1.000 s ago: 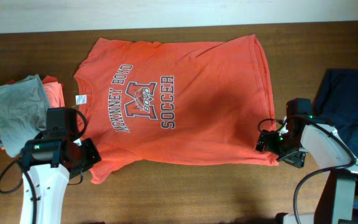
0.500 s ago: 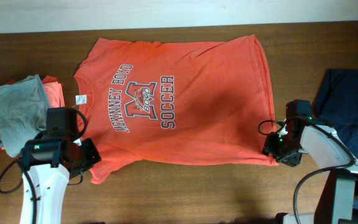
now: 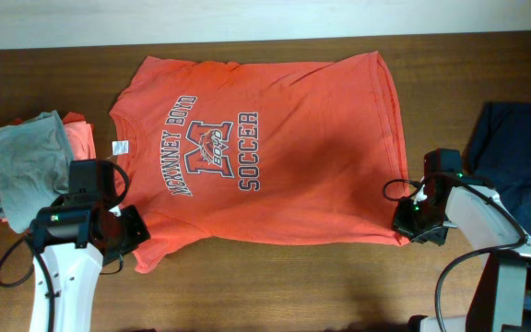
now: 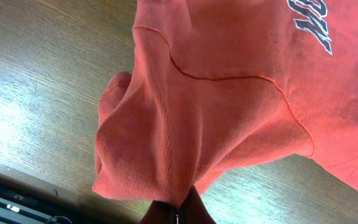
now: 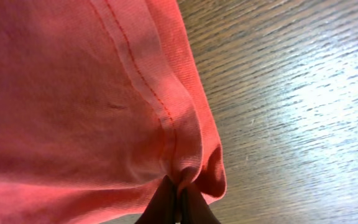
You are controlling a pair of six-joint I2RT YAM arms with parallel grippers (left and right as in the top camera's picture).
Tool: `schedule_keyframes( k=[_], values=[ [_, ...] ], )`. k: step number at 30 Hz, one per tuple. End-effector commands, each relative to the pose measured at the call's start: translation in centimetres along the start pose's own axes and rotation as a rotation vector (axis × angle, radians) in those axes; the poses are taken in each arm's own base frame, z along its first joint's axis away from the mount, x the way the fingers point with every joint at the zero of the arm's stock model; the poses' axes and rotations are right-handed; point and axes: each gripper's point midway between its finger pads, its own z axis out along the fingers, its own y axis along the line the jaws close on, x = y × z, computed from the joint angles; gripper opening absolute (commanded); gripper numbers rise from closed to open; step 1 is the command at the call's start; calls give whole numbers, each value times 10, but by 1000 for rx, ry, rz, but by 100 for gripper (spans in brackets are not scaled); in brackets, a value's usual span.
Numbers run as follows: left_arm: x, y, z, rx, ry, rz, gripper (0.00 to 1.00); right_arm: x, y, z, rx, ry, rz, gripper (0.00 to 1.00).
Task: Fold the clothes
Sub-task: 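Lift the bottom corners with both grippers toward the collar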
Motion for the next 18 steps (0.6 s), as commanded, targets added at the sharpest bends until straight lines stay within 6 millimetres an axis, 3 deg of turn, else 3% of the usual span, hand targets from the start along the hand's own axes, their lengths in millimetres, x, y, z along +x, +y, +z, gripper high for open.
schedule_keyframes(
  k=[1, 5, 8, 12, 18],
  values=[
    [-1, 0, -3, 0, -10, 15, 0, 3, 1, 3, -12, 17, 13, 4],
    [0, 1, -3, -2, -4, 16, 0, 5, 10, 0, -65, 29, 12, 4],
    [5, 1, -3, 0, 18, 17, 0, 0, 21, -15, -117, 11, 6, 4],
    [13, 2, -3, 0, 51, 19, 0, -14, 20, -54, -105, -90, -5, 4],
    [23, 4, -19, 2, 94, 20, 0, -22, -5, -112, -89, -233, 71, 4]
  ],
)
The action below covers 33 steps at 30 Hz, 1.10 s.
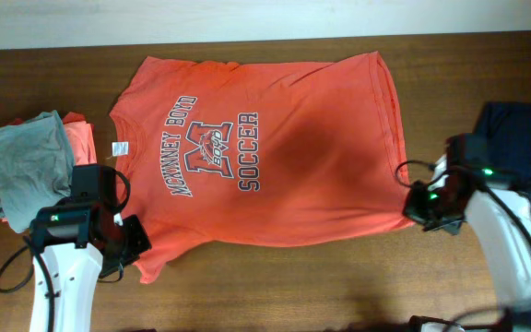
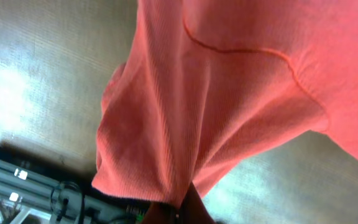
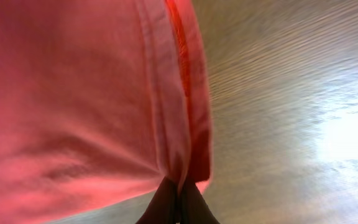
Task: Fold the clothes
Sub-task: 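Lift the bottom corners with both grippers toward the collar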
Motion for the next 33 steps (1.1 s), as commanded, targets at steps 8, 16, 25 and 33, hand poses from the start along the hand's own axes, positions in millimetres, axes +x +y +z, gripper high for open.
schedule_keyframes(
  k=[8, 16, 25, 33],
  values=[
    [-7, -7, -69, 95, -133, 12, 0, -3, -61, -44, 53, -83, 118, 4],
    [-20, -28, -77, 214, -192, 21, 0, -6, -52, -46, -35, -90, 78, 4],
    [-62, -44, -61, 219, -232, 21, 0, -44, -24, -50, -133, -238, -24, 4],
    [-95, -49, -20, 136, -179, 13, 0, -69, 11, -25, -167, -254, -156, 4]
  ],
)
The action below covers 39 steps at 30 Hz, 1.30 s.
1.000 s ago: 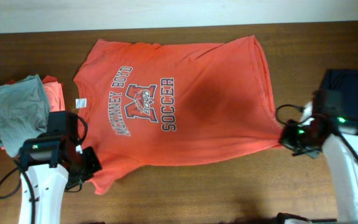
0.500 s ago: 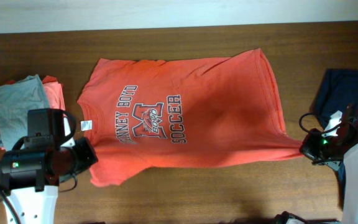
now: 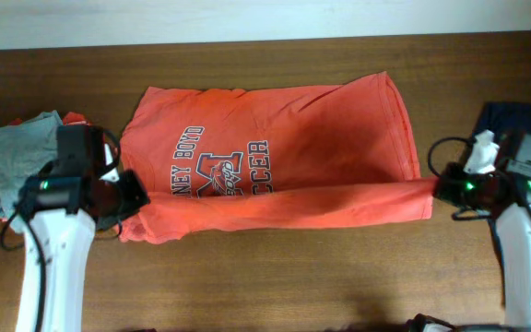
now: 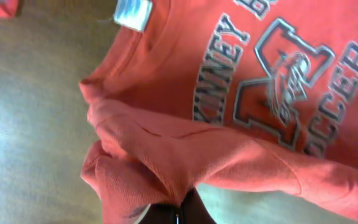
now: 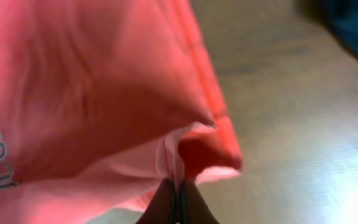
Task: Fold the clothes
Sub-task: 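Lift the bottom corners with both grippers toward the collar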
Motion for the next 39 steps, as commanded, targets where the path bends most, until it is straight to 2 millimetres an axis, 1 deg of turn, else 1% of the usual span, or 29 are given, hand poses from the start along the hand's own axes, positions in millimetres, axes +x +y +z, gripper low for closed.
schedule_keyframes(
  k=[1, 2, 3, 7, 12, 15, 17, 18, 20, 21, 22, 23, 24, 25, 27, 28, 30, 35, 36, 37, 39],
  values=[
    [-19, 1, 13, -33, -27, 16, 0, -5, 12, 19, -29, 27, -43, 4],
    [-29, -3, 20, -25, -49, 17, 0, -6, 13, 30, -33, 40, -49, 4],
    [-34, -5, 25, -21, -59, 17, 0, -8, 12, 37, -33, 45, -51, 4],
    [-46, -7, 42, -28, -64, 17, 0, -10, 8, 57, -32, 65, -45, 4],
    [-46, -3, 73, -63, 0, 15, 0, -12, 3, 76, -31, 80, -41, 4],
    [-44, -1, 89, -78, 37, 13, 0, -11, 1, 83, -33, 92, -37, 4],
    [-43, 0, 97, -85, 54, 13, 0, -11, 0, 87, -33, 94, -37, 5],
    [-43, 0, 100, -87, 62, 13, 0, -11, 0, 89, -33, 94, -37, 7],
    [-42, 1, 105, -91, 70, 13, 0, -15, 0, 90, -34, 82, -41, 13],
    [-42, 1, 105, -90, 70, 13, 3, -17, 0, 90, -36, 73, -43, 17],
    [-43, 0, 106, -90, 68, 13, 11, -21, 1, 90, -40, 58, -47, 22],
    [-43, 0, 105, -89, 67, 13, 19, -24, 3, 90, -47, 45, -51, 36],
    [-43, 0, 105, -89, 67, 13, 27, -27, 5, 90, -58, 33, -55, 57],
    [-43, 0, 105, -87, 69, 13, 31, -29, 7, 90, -69, 22, -58, 63],
    [-41, 1, 105, -90, 78, 12, 36, -33, 11, 90, -96, 7, -64, 67],
    [-38, 2, 105, -93, 88, 12, 38, -34, 13, 90, -106, 4, -66, 67],
    [-34, 3, 104, -99, 104, 11, 39, -32, 13, 90, -105, 13, -63, 67],
    [-24, 6, 103, -112, 145, 11, 39, -18, 11, 89, -98, 72, -43, 66],
    [-22, 6, 103, -110, 154, 10, 39, -13, 11, 89, -96, 90, -38, 64],
    [-21, 6, 102, -109, 162, 9, 39, -9, 10, 88, -94, 105, -35, 59],
    [-17, 8, 101, -116, 176, 8, 39, -2, 7, 88, -79, 135, -43, 45]
  ],
)
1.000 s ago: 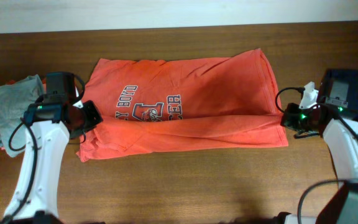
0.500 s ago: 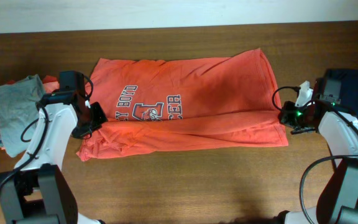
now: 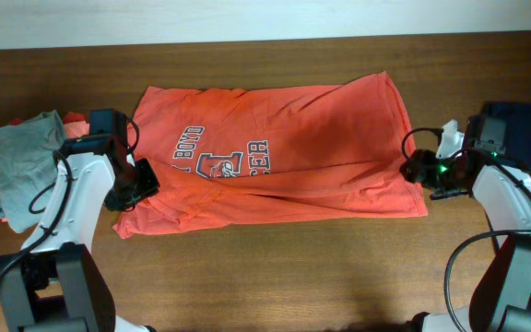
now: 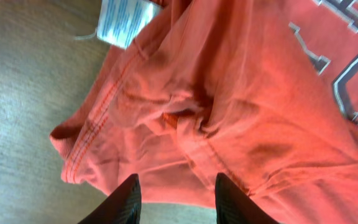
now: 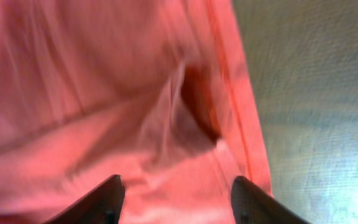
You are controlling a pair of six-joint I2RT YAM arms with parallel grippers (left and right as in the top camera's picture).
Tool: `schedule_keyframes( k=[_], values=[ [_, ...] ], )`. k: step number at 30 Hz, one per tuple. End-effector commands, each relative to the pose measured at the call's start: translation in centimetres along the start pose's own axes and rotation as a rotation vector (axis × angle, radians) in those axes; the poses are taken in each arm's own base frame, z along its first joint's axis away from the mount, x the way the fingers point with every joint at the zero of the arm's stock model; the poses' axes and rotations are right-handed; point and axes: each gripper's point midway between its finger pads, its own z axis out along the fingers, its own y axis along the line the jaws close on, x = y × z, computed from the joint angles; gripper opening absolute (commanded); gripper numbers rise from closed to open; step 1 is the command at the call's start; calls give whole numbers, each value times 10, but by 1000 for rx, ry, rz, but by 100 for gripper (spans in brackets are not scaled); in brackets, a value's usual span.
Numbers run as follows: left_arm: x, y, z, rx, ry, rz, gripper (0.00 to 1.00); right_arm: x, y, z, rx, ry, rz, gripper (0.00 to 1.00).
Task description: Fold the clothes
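An orange T-shirt (image 3: 275,157) with a grey printed logo lies on the wooden table (image 3: 275,267), neck to the left, its near half folded over the far half. My left gripper (image 3: 141,180) stands open over the bunched sleeve and collar end; in the left wrist view the left gripper (image 4: 179,199) has only cloth below it, with the white neck label (image 4: 122,22) beyond. My right gripper (image 3: 419,171) is open at the hem end. In the right wrist view the right gripper (image 5: 178,199) hovers over the shirt's hem (image 5: 241,124), holding nothing.
A pile of folded clothes, grey on top (image 3: 26,161), lies at the left edge beside my left arm. A dark blue garment (image 3: 524,120) lies at the right edge behind my right arm. Bare wood runs along the front of the table.
Both grippers have opened and let go of the shirt. The folded layer now lies farther back over the print, and both grippers sit low over the cloth.
The shirt lay spread flat, my left gripper shut on the near sleeve and my right on the near hem corner. Then both held that edge slightly raised. Later the near edge was over the shirt's middle. Now the fold rests on the shirt, released.
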Motion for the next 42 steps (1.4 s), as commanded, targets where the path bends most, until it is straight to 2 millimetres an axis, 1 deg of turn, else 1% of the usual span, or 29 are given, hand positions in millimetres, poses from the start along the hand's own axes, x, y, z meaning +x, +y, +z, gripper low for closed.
schedule_keyframes(
  k=[1, 2, 4, 5, 6, 7, 8, 9, 11, 12, 15, 18, 20, 22, 23, 25, 27, 31, 35, 36, 38, 40, 42],
  values=[
    [2, 0, -1, -2, 17, 9, 38, 3, 1, -1, 9, 22, -8, 38],
    [3, 0, -1, -4, 22, 8, 38, 3, -1, -1, 19, 24, -7, 33],
    [6, 1, -1, -9, 33, 8, 38, 1, -2, -1, 23, 15, -29, 31],
    [7, 2, -1, -10, 37, 8, 37, 0, -2, -1, 23, 13, -33, 25],
    [8, 2, -1, -11, 41, 8, 32, 0, -2, -1, 23, 13, -33, 16],
    [9, 2, -1, -8, 47, 8, 25, 1, -1, 0, 16, 15, -33, 7],
    [10, 2, -1, -7, 51, 8, 17, 2, 0, 0, 13, 20, -32, 4],
    [11, 1, -1, -4, 55, 8, 9, 3, 1, 2, 7, 28, -39, 4],
    [11, 1, -1, -1, 56, 8, 4, 9, 8, 6, -16, 53, -71, 4],
    [11, 1, -1, 0, 55, 7, 2, 15, 13, 14, -25, 87, -103, 4],
    [9, 0, -1, 3, 47, 8, 2, 23, 21, 30, -35, 126, -155, 4],
    [8, 0, 0, 4, 44, 8, 2, 20, 25, 48, -40, 122, -186, 4],
    [8, 0, 0, 4, 43, 8, 2, 15, 19, 58, -17, 111, -181, 4],
    [9, 0, 0, 3, 44, 8, 2, 12, 6, 66, 45, 104, -126, 4],
    [9, 0, 0, 3, 44, 8, 2, 11, -5, 68, 93, 102, -96, 4],
    [9, 0, 0, 3, 45, 8, 2, 10, -24, 69, 189, 95, -37, 4],
    [9, 0, 0, 3, 45, 8, 2, 9, -38, 67, 245, 86, 5, 4],
    [8, -1, 0, 5, 41, 8, 2, 12, -42, 64, 241, 99, 26, 9],
    [0, -4, 0, 18, 8, 9, 2, 23, -43, 63, 247, 143, 34, 11],
    [-3, -7, 0, 31, -3, 10, 1, 25, -43, 63, 248, 152, 36, 12],
    [-7, -21, -1, 91, -17, 33, 0, 29, -43, 62, 251, 169, 39, 15],
    [-8, -40, -3, 172, -27, 92, 0, 32, -44, 61, 252, 180, 42, 15],
    [-11, -53, -4, 211, -51, 134, 0, 34, -44, 61, 253, 188, 43, 15]
  ],
)
